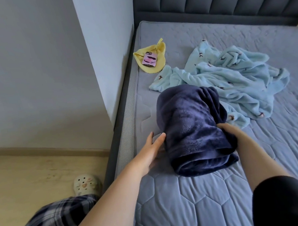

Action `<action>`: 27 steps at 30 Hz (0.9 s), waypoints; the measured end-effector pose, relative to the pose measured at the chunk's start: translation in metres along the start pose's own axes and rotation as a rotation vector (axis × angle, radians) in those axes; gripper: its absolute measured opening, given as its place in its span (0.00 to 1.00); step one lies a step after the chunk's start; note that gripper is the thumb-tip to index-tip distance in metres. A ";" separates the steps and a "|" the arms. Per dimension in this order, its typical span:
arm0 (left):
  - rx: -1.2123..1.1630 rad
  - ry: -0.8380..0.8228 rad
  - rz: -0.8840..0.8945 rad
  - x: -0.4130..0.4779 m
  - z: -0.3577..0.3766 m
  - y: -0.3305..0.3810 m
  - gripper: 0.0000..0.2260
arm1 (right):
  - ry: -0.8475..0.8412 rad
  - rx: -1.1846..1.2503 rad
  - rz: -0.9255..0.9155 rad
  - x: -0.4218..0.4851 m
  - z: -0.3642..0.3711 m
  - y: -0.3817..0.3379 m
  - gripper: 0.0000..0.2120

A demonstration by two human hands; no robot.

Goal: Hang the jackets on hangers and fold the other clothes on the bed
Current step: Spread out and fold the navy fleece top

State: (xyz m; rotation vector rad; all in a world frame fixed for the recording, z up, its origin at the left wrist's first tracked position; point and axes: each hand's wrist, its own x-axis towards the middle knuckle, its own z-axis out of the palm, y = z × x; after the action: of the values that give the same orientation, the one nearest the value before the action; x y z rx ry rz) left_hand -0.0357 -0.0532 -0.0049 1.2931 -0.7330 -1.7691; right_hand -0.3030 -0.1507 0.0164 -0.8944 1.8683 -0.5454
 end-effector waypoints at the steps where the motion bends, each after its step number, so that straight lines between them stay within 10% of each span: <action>1: -0.074 -0.025 -0.010 0.000 0.002 0.001 0.34 | -0.007 0.009 -0.014 -0.003 0.000 -0.001 0.13; 10: -0.275 -0.042 0.007 -0.020 -0.065 0.049 0.28 | -0.345 0.195 -0.255 -0.077 0.044 -0.050 0.24; 17: 0.836 0.434 0.461 -0.026 -0.071 0.044 0.32 | -0.208 -0.270 -0.160 -0.104 0.098 -0.037 0.01; 21: 1.373 0.618 0.554 -0.021 -0.048 0.030 0.32 | 0.181 -0.571 -0.551 -0.102 0.094 -0.025 0.06; 27: 1.582 0.636 0.619 -0.006 -0.020 0.023 0.30 | 0.142 -0.216 -0.495 -0.097 0.071 -0.033 0.07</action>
State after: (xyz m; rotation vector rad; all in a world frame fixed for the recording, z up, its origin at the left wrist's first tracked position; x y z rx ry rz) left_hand -0.0096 -0.0597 0.0106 2.0177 -1.9545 0.0507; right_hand -0.2011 -0.0951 0.0630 -1.5151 1.8556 -0.7279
